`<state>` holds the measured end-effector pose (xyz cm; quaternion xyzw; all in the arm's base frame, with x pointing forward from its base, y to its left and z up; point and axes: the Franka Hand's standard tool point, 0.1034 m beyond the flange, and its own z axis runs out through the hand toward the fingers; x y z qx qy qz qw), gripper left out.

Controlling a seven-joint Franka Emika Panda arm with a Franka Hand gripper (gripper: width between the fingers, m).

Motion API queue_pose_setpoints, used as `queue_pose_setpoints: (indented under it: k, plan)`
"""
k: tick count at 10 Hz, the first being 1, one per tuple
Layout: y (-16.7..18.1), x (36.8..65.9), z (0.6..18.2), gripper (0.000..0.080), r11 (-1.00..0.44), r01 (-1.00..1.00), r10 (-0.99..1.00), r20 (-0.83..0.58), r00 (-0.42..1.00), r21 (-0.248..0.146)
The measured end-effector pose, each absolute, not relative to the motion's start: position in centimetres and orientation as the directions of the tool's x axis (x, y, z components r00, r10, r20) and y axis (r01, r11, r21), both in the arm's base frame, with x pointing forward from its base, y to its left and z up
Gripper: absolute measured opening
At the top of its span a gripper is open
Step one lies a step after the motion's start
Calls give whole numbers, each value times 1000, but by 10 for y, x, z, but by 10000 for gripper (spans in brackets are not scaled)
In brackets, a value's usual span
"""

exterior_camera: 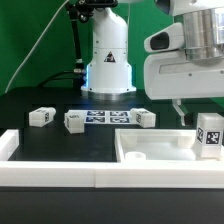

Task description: Assemble one leg

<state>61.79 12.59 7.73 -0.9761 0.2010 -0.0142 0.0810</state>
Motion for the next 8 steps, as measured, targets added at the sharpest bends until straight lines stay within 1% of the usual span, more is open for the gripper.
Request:
queue_pose_setpoints:
  k: [1, 3, 4, 5, 7, 8]
  plan:
    - [127, 619, 74, 649, -954, -267, -270, -1, 963, -133]
    - [127, 623, 74, 649, -997, -1, -4, 36, 999, -79]
    - [125, 624, 74, 649, -993, 88, 85, 44, 995, -72]
    - [124, 624, 74, 649, -990, 125, 122, 47, 991, -71]
    - [125, 624, 74, 649, -990, 125, 122, 46, 991, -71]
    - [125, 624, 74, 520, -990, 125, 122, 46, 991, -71]
